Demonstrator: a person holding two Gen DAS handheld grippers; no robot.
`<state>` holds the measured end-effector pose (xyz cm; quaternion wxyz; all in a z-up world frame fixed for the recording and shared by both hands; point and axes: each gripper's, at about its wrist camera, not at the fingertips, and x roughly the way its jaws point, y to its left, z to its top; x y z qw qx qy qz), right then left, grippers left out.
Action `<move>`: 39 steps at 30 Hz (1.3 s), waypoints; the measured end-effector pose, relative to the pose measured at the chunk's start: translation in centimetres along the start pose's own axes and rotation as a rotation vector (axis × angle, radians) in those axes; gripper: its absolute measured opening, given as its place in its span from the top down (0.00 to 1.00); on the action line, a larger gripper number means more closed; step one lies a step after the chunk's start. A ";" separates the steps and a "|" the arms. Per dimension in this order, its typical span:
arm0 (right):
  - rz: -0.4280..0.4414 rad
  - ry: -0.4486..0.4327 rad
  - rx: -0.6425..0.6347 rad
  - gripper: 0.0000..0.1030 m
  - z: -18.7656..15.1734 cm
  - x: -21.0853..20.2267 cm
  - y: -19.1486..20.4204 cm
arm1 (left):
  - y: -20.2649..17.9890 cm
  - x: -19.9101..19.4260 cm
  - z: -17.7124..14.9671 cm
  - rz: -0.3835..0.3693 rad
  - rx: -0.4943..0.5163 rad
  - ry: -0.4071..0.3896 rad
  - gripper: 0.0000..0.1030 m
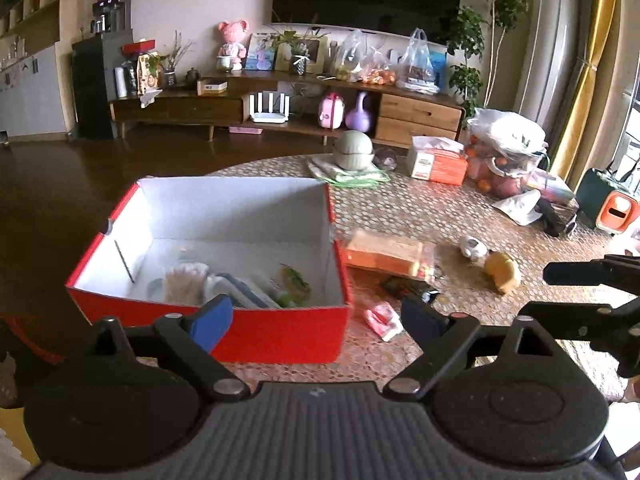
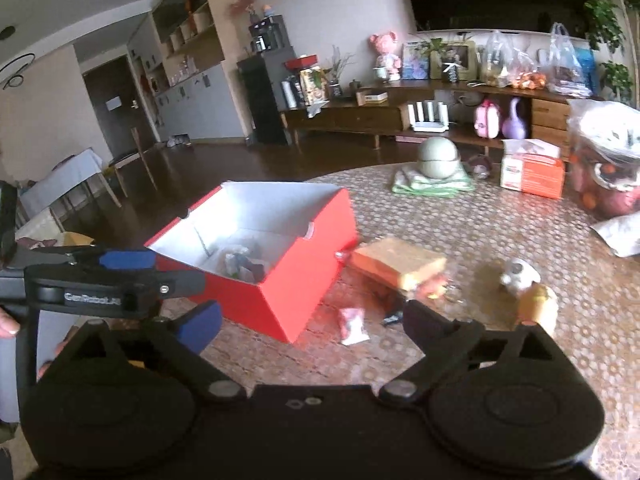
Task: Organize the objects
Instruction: 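Withdraw both open tools from the box back over the table, then grasp the pink tube with the left tool while the right tool grasps the beige potato toy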
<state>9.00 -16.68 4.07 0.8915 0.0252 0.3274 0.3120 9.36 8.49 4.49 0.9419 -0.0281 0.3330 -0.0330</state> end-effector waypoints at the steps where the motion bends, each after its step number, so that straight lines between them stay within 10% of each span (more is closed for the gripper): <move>1: -0.006 0.003 0.005 0.06 -0.3 -0.1 -0.4 | -0.4 0.1 -0.2 -0.003 0.001 -0.001 0.03; 20: -0.141 0.020 0.138 0.06 -3.2 -1.0 -9.9 | -8.4 6.2 -4.2 -0.026 -0.061 0.098 0.00; 39: -0.186 0.091 0.182 0.12 -2.9 2.7 -16.4 | -13.2 13.3 -6.1 0.294 -0.111 -0.018 0.01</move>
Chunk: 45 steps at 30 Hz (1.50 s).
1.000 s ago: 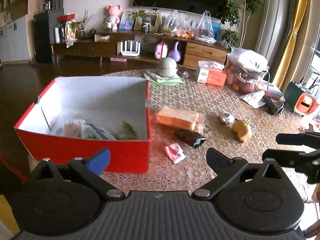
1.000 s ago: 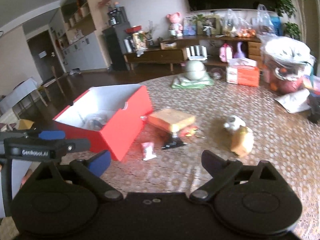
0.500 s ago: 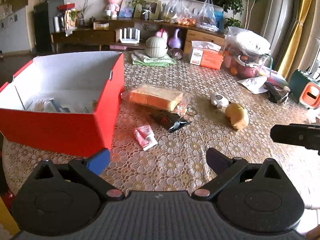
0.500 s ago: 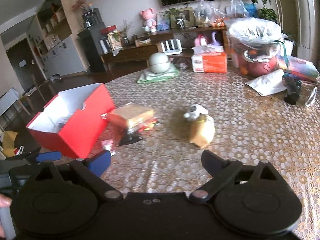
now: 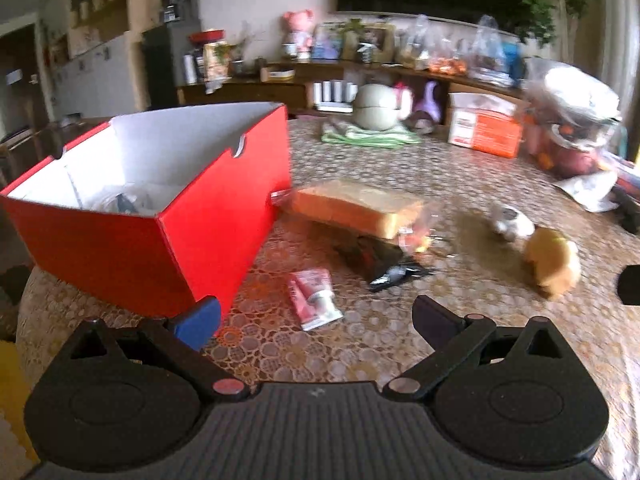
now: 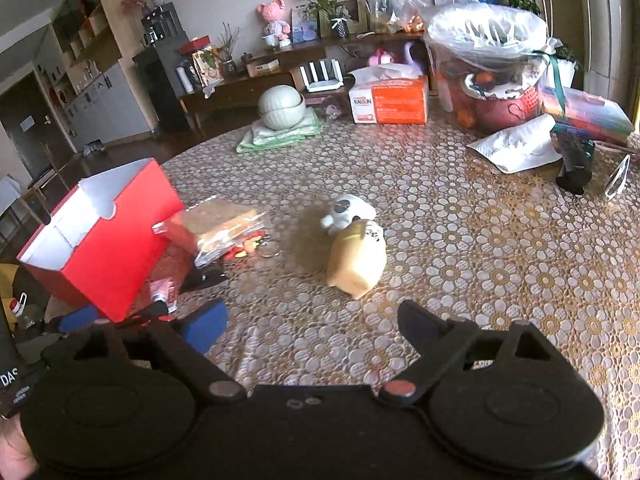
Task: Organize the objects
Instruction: 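Grasp the pink tube with the left tool while the right tool grasps the beige potato toy, then lift and carry the pink tube and beige toy with both tools over the box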
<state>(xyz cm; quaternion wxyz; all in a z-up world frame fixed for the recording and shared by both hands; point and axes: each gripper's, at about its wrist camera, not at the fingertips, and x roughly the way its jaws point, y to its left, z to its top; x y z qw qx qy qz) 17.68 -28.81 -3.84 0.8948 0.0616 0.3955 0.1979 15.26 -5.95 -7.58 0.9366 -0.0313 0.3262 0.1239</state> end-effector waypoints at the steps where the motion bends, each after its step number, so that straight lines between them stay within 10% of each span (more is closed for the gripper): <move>1: -0.001 0.003 -0.002 0.14 0.2 0.3 -0.1 | 0.0 0.4 -0.1 0.013 -0.004 0.001 0.01; 15: 0.000 0.040 -0.022 0.27 1.5 4.5 -0.6 | 0.0 4.5 -0.6 0.061 -0.012 0.037 0.40; 45: -0.101 0.073 0.063 0.58 1.1 6.7 -0.1 | 1.7 4.7 0.0 -0.063 -0.034 0.017 0.78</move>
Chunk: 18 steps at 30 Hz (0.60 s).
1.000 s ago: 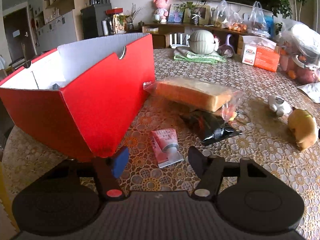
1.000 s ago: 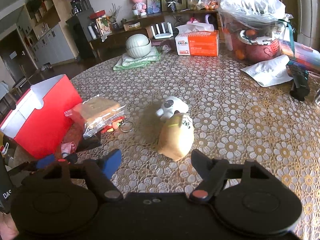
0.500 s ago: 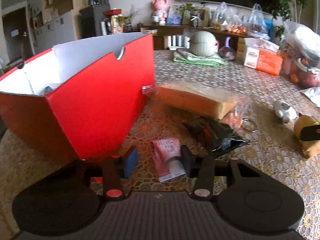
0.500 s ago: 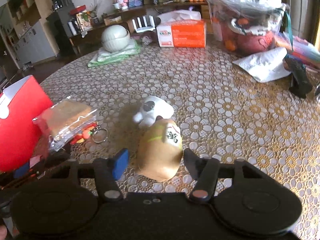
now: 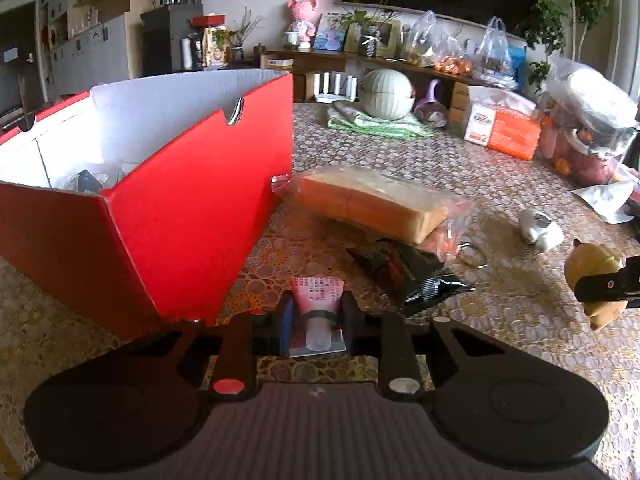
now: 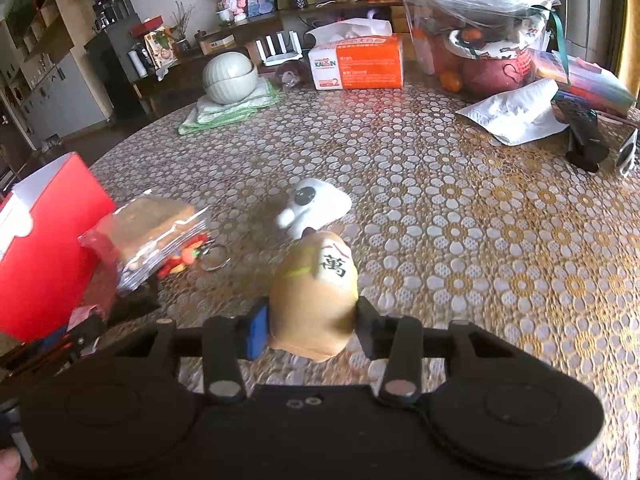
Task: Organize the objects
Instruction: 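Lift and carry the pink tube and beige toy with both tools over the box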
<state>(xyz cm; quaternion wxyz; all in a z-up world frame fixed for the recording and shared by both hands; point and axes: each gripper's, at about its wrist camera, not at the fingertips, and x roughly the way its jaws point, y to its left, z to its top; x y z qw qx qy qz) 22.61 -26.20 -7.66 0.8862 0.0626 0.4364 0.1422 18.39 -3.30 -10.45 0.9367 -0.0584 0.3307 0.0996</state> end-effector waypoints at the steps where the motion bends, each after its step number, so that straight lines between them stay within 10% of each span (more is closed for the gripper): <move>1: 0.005 0.001 -0.001 0.58 -0.2 -0.5 0.2 | 0.0 -0.1 0.0 -0.006 0.003 -0.001 0.78; 18: 0.093 -0.035 -0.075 0.58 -4.0 -9.4 6.9 | 3.1 -7.4 0.4 -0.190 -0.033 -0.015 0.78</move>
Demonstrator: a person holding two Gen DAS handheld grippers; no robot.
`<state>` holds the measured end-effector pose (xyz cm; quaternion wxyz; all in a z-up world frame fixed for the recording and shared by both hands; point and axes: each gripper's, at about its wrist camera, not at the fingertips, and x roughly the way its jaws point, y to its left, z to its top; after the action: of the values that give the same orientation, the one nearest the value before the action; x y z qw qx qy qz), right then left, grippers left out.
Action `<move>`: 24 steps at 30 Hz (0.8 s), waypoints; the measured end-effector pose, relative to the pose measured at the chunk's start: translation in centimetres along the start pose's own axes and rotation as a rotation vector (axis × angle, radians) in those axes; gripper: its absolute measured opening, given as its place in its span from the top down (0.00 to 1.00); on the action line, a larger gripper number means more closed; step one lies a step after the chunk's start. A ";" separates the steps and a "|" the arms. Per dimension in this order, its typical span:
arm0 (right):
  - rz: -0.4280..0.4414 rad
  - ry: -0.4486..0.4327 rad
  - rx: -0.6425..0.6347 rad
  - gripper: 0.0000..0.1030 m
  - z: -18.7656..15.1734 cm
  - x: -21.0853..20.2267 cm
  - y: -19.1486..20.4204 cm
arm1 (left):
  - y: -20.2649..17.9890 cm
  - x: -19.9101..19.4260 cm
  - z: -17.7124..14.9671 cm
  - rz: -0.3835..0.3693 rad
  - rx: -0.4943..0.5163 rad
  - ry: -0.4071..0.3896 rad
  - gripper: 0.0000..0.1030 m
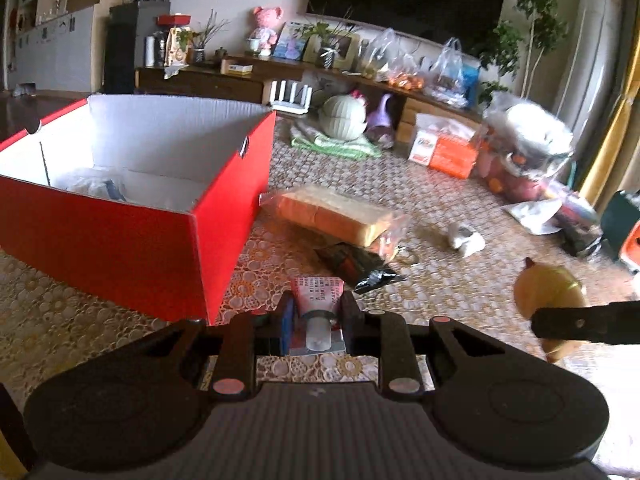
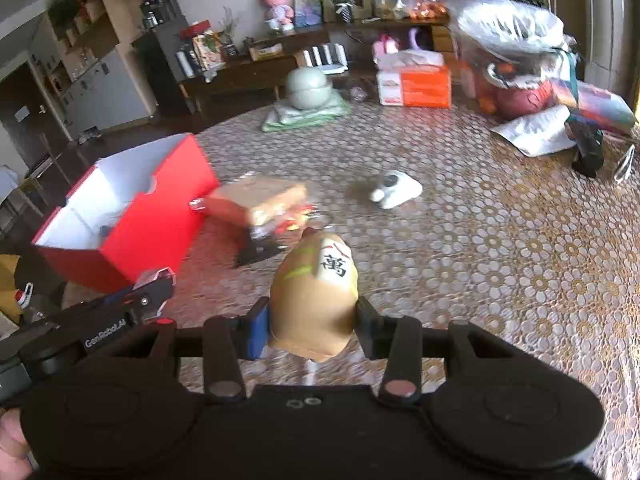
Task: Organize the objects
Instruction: 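Lift and carry the pink tube and beige toy with both tools over the box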
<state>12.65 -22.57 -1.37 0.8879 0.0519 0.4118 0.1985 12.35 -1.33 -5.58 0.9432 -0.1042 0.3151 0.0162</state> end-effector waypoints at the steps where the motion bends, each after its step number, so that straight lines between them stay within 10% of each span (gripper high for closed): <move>1: 0.002 -0.005 -0.010 0.58 -0.1 -0.3 0.7 | 0.1 -0.5 0.0 -0.010 -0.002 -0.004 0.78; 24: 0.116 -0.065 -0.248 0.58 0.0 -1.3 15.0 | 8.8 -8.6 3.7 -0.102 -0.010 -0.041 0.78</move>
<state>7.26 -9.34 3.45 0.8874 -0.0284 0.3516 0.2970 6.83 8.30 0.81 0.9485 -0.1244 0.2898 -0.0284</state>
